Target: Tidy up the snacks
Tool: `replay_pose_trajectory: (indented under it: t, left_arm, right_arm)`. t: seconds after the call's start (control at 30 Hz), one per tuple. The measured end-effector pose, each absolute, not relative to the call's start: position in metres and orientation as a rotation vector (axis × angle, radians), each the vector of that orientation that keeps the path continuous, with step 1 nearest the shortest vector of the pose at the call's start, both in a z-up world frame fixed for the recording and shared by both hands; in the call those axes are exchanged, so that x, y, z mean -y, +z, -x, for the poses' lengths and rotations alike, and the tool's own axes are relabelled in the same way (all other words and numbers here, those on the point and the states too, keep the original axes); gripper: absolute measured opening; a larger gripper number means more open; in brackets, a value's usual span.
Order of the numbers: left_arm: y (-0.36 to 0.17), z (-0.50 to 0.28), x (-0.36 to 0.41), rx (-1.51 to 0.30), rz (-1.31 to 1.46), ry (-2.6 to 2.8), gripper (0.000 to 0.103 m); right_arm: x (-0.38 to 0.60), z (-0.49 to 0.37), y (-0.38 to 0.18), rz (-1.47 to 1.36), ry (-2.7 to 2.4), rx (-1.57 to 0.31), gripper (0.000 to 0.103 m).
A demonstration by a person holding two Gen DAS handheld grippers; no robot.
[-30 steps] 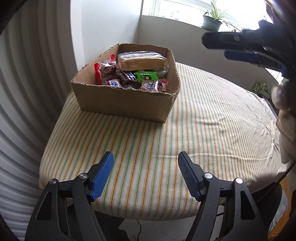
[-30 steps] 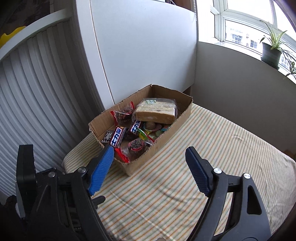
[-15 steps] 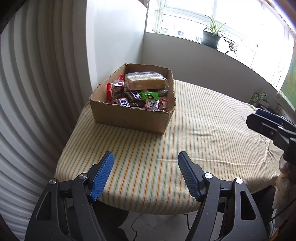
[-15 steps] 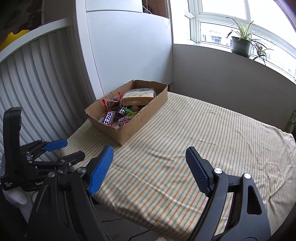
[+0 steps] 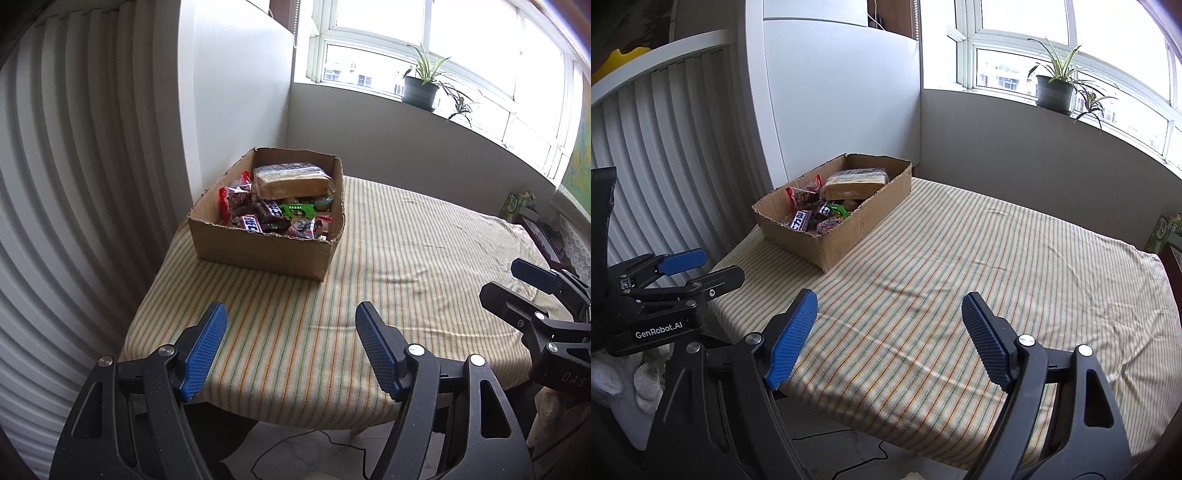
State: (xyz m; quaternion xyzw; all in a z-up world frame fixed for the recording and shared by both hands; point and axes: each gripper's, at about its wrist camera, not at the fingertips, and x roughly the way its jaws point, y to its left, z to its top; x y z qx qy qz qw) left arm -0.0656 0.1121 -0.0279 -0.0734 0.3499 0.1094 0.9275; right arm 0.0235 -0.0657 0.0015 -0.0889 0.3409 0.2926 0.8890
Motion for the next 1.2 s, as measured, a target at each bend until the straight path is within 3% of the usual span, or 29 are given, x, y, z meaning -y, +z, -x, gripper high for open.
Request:
replay_pose_trajectory:
  t: [1.2]
  left_arm:
    - [-0.022, 0.063, -0.102, -0.718, 0.149, 0.245, 0.072]
  right_arm:
    - [0.072, -0.026, 0.000, 0.160, 0.593, -0.716, 0.083]
